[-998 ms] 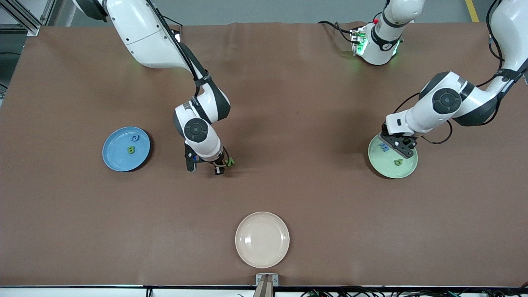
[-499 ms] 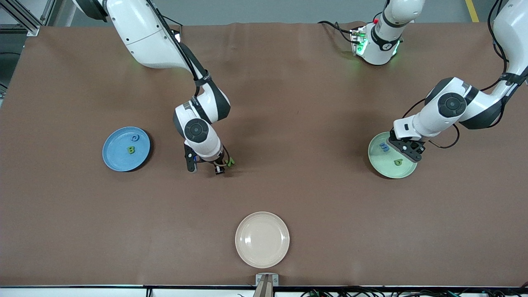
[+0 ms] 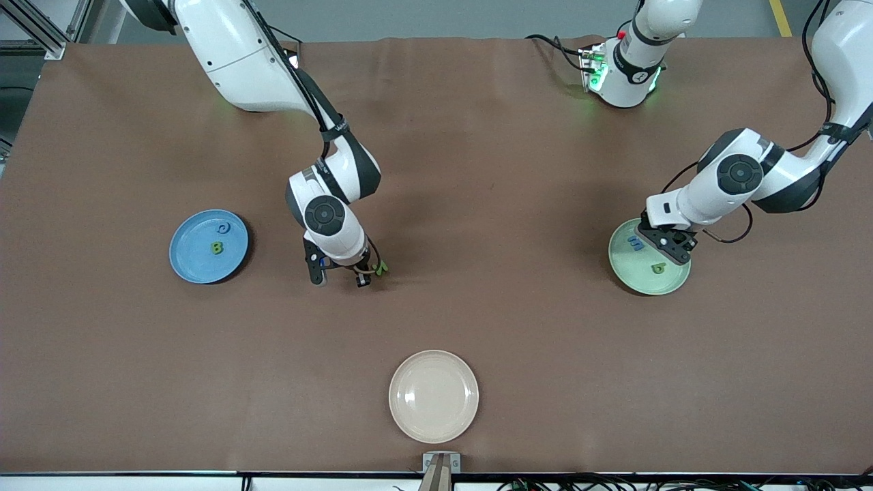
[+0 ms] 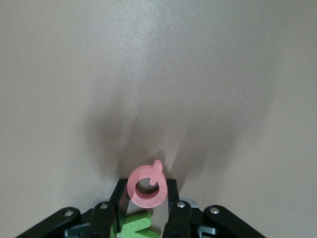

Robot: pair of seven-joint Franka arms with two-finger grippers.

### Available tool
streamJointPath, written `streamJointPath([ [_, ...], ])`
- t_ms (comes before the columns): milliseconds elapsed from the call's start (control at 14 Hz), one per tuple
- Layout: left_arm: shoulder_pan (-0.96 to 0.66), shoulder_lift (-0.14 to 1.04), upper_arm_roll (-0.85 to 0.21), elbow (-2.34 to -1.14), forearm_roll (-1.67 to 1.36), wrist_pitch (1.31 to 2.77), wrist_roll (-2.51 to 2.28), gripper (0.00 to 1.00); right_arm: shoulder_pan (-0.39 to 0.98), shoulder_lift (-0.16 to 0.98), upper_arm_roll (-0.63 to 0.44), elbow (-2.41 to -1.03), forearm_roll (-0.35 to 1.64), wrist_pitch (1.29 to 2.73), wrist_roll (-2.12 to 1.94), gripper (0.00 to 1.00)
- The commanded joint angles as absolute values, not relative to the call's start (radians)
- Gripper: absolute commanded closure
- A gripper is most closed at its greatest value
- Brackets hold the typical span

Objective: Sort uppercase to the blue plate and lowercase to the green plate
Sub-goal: 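Carry the pink Q to the blue plate and open the right gripper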

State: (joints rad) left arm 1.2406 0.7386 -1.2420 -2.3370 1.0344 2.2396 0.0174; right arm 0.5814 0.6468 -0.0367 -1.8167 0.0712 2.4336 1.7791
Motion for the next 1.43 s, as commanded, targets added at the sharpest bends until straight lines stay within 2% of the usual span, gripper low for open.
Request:
streamJointPath([
  [0, 1.238, 0.732, -1.233, -2.356, 1.054, 2.255, 0.005, 0.80, 0.578, 0.644, -0.049, -1.827, 0.067, 2.337, 1.708, 0.95],
  [71, 1.238, 0.732, -1.230, -2.359, 1.054, 2.253, 0.005, 0.79, 0.572, 0.618, -0.054, -1.828, 0.066, 2.288, 1.665, 0.95],
  [143, 1.238, 0.730, -1.226, -2.361, 1.054, 2.253, 0.005, 0.71, 0.565, 0.597, -0.069, -1.830, 0.066, 2.240, 1.620, 0.95],
  [357, 1.238, 0.730, -1.224, -2.358, 1.054, 2.253, 0.006, 0.38, 0.558, 0.519, -0.153, -1.836, 0.061, 2.055, 1.458, 0.95],
  [428, 1.238, 0.730, -1.226, -2.355, 1.054, 2.253, 0.002, 0.20, 0.554, 0.494, -0.178, -1.854, 0.060, 2.011, 1.389, 0.95],
  [570, 1.238, 0.730, -1.227, -2.350, 1.049, 2.253, -0.024, 0.00, 0.539, 0.422, -0.257, -1.951, 0.057, 1.999, 1.237, 0.95],
  [856, 1.238, 0.727, -1.229, -2.287, 0.922, 2.241, -0.028, 0.00, 0.462, 0.319, -0.305, -2.144, 0.054, 2.098, 0.991, 0.95],
  [1070, 1.238, 0.724, -1.230, -2.269, 0.902, 2.226, -0.026, 0.00, 0.405, 0.316, -0.308, -2.192, 0.052, 2.154, 0.904, 0.95],
  [1355, 1.201, 0.730, -1.227, -2.234, 0.887, 2.226, -0.040, 0.00, 0.321, 0.314, -0.308, -2.207, 0.052, 2.157, 0.786, 0.95],
])
